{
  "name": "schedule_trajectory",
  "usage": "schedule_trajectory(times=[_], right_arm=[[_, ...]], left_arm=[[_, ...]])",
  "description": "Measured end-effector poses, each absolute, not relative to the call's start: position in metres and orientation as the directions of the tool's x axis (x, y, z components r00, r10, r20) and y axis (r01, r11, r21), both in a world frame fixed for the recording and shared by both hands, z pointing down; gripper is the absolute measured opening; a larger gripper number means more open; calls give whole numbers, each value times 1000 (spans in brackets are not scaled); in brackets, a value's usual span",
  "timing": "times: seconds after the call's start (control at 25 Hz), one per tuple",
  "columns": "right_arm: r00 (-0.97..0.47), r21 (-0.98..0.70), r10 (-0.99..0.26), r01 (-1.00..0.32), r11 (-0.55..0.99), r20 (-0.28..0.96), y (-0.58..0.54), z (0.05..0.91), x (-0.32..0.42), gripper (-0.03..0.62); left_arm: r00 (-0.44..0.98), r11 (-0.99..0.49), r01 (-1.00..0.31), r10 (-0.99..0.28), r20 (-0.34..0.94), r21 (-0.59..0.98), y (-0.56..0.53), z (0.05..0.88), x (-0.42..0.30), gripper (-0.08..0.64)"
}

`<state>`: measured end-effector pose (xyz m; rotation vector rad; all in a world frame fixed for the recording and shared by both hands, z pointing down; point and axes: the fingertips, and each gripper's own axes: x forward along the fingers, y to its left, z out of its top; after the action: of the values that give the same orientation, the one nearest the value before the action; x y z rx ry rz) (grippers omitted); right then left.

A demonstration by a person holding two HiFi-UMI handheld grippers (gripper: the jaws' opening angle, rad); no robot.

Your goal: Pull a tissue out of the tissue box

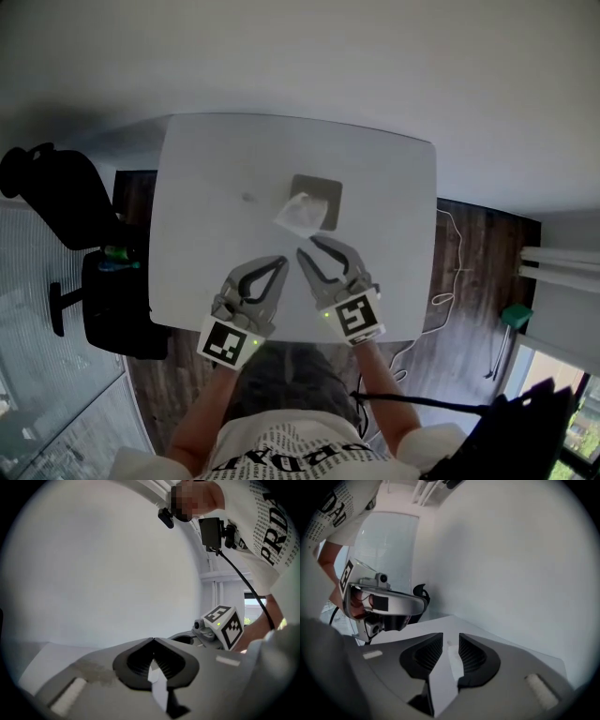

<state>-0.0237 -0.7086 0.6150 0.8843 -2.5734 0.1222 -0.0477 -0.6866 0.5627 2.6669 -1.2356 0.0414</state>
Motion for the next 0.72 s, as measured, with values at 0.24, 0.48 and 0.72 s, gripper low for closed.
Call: schedule_trajectory(times=[0.24,0.48,0.72], right_arm=[[-659,88,-585,-625,776,473,-731,652,-23,120],[-621,91,-586,-642,761,521,-741,681,-22,127],[-589,114,-591,-649,753,551,-745,703,-23,130]], left_arm=[[651,-624,-757,-746,141,194,-700,593,-61,-6],[642,-608,-763,-752,149,218,-714,613,-69,-6],[646,-607,-759,-747,157,235,-720,623,-70,-5]])
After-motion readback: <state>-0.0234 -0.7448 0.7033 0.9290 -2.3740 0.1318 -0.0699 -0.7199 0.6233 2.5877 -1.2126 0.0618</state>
